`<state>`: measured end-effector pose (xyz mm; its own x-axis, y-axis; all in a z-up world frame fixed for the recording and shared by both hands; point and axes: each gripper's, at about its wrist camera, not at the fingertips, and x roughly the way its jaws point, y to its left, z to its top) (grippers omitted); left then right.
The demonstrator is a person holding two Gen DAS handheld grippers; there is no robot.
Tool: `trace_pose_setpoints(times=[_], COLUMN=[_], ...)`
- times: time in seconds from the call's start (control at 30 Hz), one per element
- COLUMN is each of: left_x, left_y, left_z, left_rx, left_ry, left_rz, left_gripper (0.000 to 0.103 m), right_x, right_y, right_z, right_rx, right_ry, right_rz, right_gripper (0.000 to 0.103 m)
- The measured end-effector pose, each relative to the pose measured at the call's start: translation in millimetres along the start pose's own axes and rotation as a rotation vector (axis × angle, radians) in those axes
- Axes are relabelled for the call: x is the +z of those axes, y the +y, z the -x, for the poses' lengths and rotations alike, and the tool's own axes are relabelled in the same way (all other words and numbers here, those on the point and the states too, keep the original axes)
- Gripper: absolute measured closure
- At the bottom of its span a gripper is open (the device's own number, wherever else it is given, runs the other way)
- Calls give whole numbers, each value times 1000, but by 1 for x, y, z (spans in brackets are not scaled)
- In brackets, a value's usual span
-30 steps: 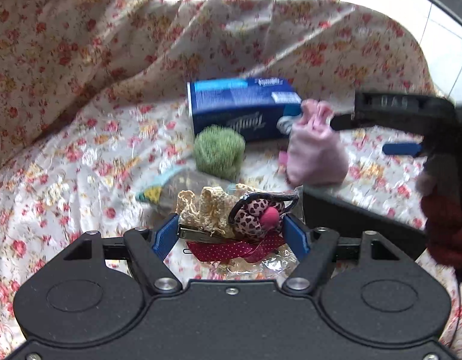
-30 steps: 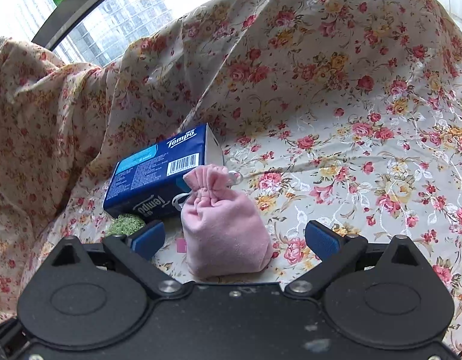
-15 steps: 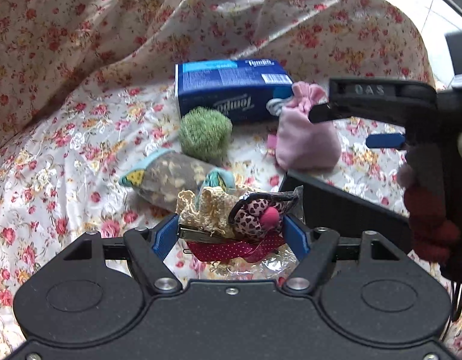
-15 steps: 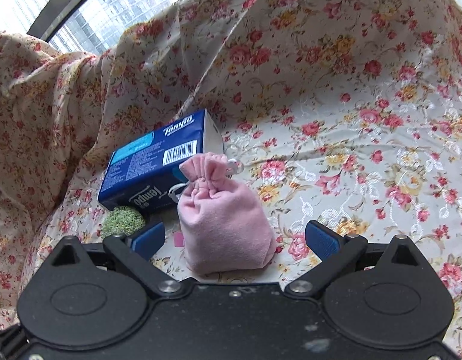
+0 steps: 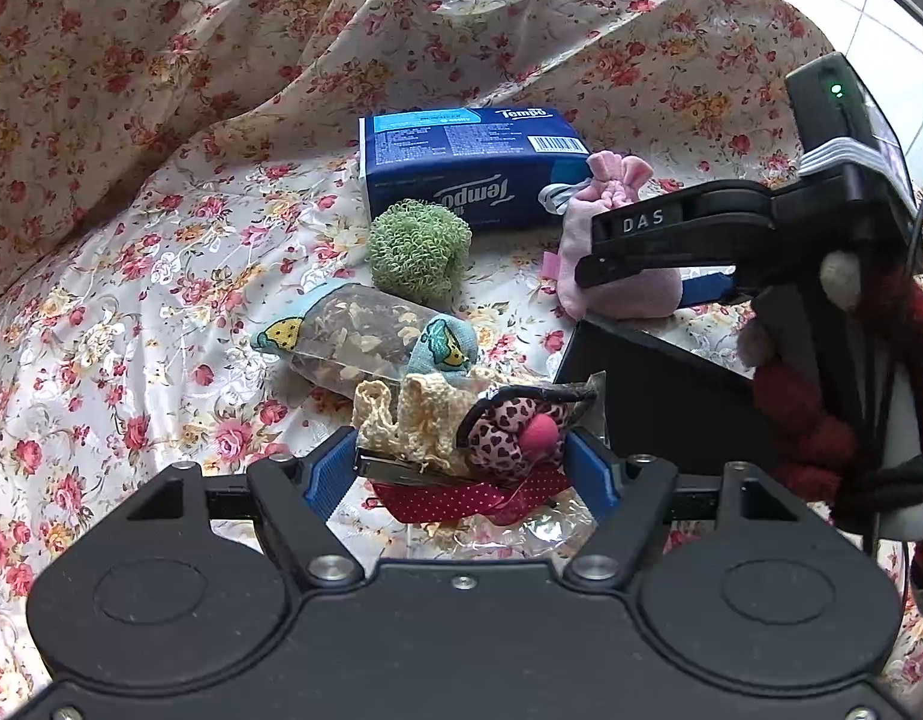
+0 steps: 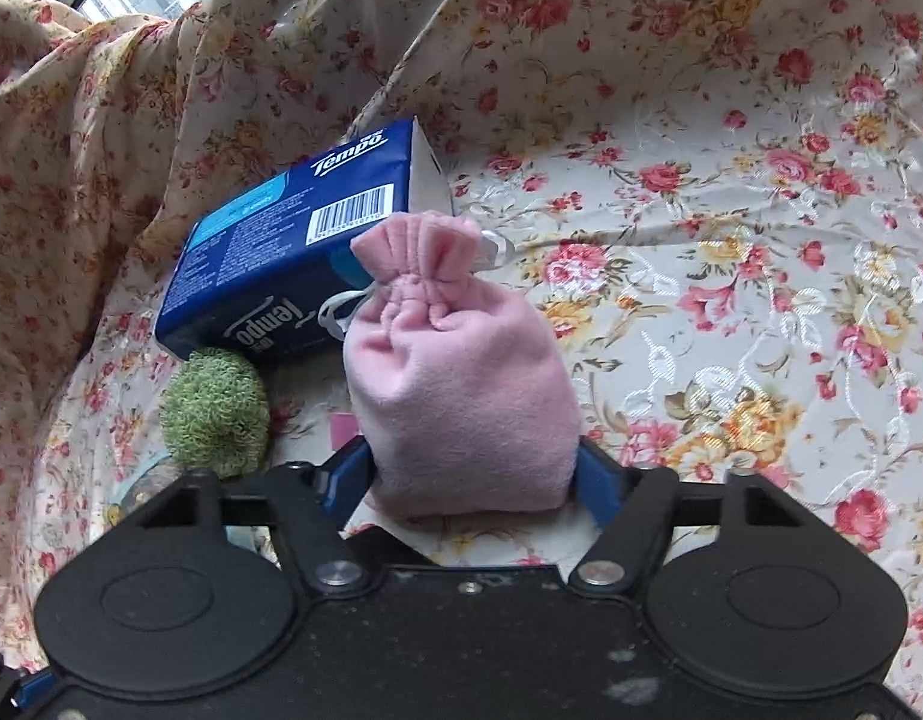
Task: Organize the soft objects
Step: 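Grasp the pink pouch with right while left grasps the leopard-print hair clip bundle, then carry the pink pouch with right while left carries the hair clip bundle to the tray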
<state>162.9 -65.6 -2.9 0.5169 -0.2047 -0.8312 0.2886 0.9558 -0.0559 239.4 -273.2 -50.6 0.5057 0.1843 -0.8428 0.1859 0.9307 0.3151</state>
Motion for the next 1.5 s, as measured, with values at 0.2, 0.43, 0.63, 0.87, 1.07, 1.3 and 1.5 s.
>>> trace_pose_setpoints(times=[0.2, 0.43, 0.63, 0.87, 1.07, 1.3, 1.5], left_x=[1, 5, 18, 44, 62, 80, 100], left_y=[2, 4, 3, -7, -17, -30, -47], left_z=[1, 3, 1, -1, -8, -23, -34], left_rx=[5, 3, -7, -1, -3, -1, -18], left_ry=[-5, -12, -9, -31, -29, 0, 14], left_rz=[11, 12, 12, -17, -36, -61, -64], left_gripper=[34, 34, 34, 34, 34, 34, 34], right_x=[4, 1, 5, 13, 20, 26, 25], right_y=[-12, -31, -69, -63, -71, -87, -91], right_z=[15, 51, 65, 46, 16, 25, 35], right_rx=[21, -197, -146, -187, -256, -137, -154], right_ry=[-3, -54, -80, -116, -24, 15, 3], right_rz=[-44, 32, -50, -72, -110, -161, -157], right_gripper=[44, 46, 29, 0, 1, 29, 31])
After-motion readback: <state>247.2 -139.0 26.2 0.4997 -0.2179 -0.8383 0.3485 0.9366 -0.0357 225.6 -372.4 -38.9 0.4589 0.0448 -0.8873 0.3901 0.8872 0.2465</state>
